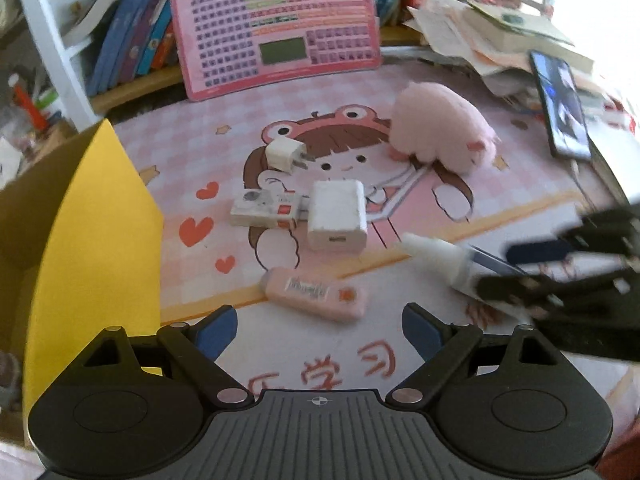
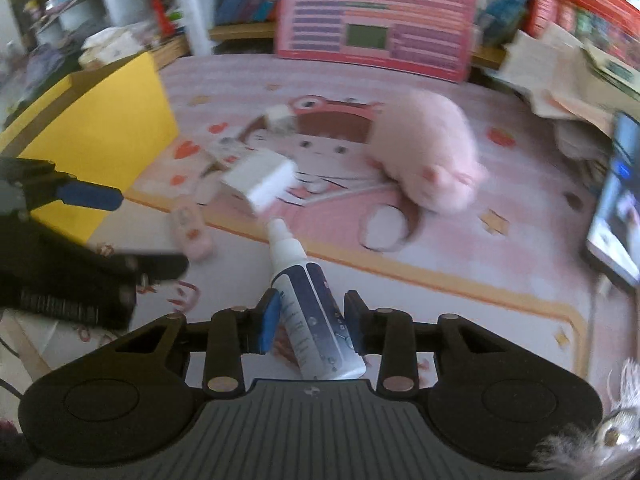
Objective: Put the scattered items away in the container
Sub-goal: 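Grasp the white spray bottle with the right gripper while the left gripper grasps the pink USB stick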
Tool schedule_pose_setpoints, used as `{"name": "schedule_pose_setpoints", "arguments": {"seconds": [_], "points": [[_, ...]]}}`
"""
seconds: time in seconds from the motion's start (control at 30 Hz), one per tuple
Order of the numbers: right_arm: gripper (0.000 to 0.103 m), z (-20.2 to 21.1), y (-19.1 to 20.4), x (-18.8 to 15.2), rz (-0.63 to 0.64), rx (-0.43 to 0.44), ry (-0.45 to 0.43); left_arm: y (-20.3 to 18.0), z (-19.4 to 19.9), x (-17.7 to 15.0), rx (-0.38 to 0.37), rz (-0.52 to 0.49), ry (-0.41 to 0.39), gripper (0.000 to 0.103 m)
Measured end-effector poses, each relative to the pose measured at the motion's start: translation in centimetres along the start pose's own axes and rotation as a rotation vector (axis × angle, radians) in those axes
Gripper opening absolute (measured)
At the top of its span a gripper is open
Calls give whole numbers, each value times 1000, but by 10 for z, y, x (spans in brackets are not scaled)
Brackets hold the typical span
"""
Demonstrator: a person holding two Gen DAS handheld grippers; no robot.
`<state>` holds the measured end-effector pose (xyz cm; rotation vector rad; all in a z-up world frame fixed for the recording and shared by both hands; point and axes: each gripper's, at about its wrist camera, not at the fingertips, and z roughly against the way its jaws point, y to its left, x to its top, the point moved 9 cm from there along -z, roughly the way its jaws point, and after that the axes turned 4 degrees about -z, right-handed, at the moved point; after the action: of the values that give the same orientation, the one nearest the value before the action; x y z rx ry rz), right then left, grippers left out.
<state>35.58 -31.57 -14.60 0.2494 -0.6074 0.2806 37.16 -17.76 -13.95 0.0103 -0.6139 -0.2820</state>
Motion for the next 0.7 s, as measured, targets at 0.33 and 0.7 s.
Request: {"name": "schedule_pose_setpoints", "arguments": {"seconds": [0.33, 0.7], "points": [[33, 5, -7, -5, 4, -58, -14, 14, -34, 2, -77, 236, 56, 47], [33, -1, -1, -1, 3, -43, -8, 20, -35, 6, -50, 193, 64, 36]]}}
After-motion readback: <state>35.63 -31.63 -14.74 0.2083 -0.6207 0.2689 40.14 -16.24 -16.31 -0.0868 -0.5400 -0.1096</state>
